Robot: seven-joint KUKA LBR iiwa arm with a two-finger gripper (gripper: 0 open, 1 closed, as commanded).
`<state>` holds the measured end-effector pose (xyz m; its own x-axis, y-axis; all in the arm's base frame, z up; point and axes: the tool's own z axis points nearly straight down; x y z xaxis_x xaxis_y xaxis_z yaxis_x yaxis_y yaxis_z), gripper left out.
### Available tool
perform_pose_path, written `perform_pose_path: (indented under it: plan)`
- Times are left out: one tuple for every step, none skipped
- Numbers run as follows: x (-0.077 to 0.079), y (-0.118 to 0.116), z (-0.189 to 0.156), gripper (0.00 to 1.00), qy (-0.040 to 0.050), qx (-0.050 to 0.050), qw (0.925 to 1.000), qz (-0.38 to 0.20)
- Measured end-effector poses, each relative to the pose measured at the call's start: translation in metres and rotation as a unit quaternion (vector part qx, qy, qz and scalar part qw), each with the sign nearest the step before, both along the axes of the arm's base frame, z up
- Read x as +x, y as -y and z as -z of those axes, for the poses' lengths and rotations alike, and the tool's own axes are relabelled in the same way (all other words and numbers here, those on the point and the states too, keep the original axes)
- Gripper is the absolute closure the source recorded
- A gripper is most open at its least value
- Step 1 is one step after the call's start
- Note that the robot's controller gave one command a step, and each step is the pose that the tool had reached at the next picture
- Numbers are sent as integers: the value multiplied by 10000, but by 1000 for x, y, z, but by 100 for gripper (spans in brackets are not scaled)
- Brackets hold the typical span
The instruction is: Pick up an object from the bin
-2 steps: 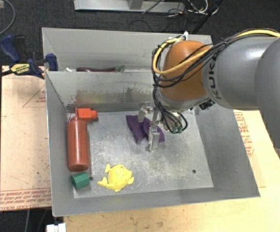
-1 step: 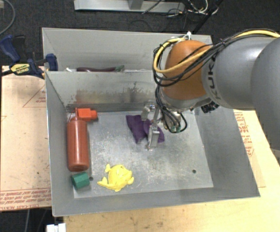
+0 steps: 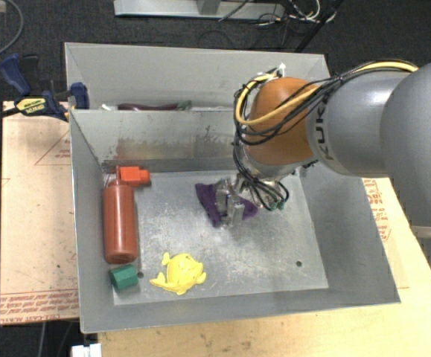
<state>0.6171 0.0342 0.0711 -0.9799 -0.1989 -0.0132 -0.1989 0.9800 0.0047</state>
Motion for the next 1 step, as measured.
perform_pose_path:
  plan:
    - [0,0,0,100,0,1,10000,1]
